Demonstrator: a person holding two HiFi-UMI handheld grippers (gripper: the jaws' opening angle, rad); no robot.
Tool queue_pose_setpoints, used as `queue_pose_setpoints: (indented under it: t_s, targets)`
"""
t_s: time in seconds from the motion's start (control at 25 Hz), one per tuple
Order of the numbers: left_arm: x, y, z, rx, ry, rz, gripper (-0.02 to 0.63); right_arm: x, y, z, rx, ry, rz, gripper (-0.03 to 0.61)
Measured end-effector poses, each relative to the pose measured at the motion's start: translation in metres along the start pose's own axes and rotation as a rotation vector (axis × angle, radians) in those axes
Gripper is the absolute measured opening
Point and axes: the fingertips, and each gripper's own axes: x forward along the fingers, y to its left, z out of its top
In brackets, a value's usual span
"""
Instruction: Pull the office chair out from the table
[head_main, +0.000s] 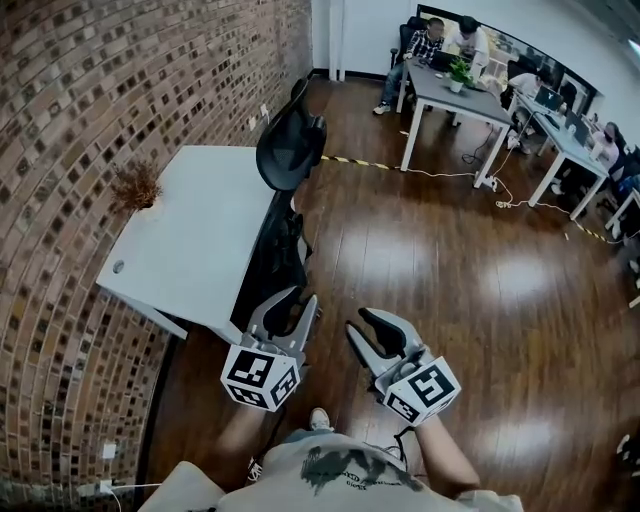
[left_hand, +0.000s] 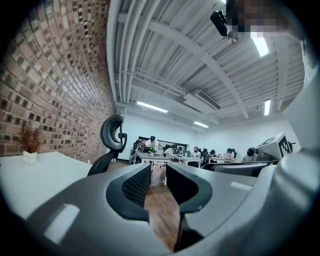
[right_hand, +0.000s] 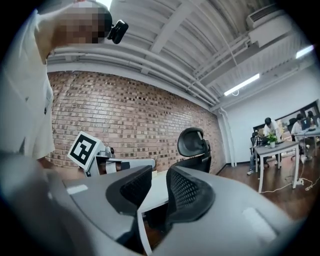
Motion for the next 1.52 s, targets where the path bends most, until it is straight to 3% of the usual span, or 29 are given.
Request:
queue_pose_setpoints:
  t_s: [0.48,1.24,1.52]
  targets:
    - [0.033,0.047,0.008,0.013,-0.007,0.074,0.094,0.052,-0.037,0.006,-0.012,-0.015,0.039,0.104]
    - [0.177,0.083,0.007,0.042,0.010,0.373,0.129,0.116,-0.233,0.041,-0.043,-0.072,0.284,0.115]
    - [0.200,0.098,0.033,0.080,-0.024,0.490,0.138,0.150,-0.269,0.046,-0.077,-0.064,0.395,0.126]
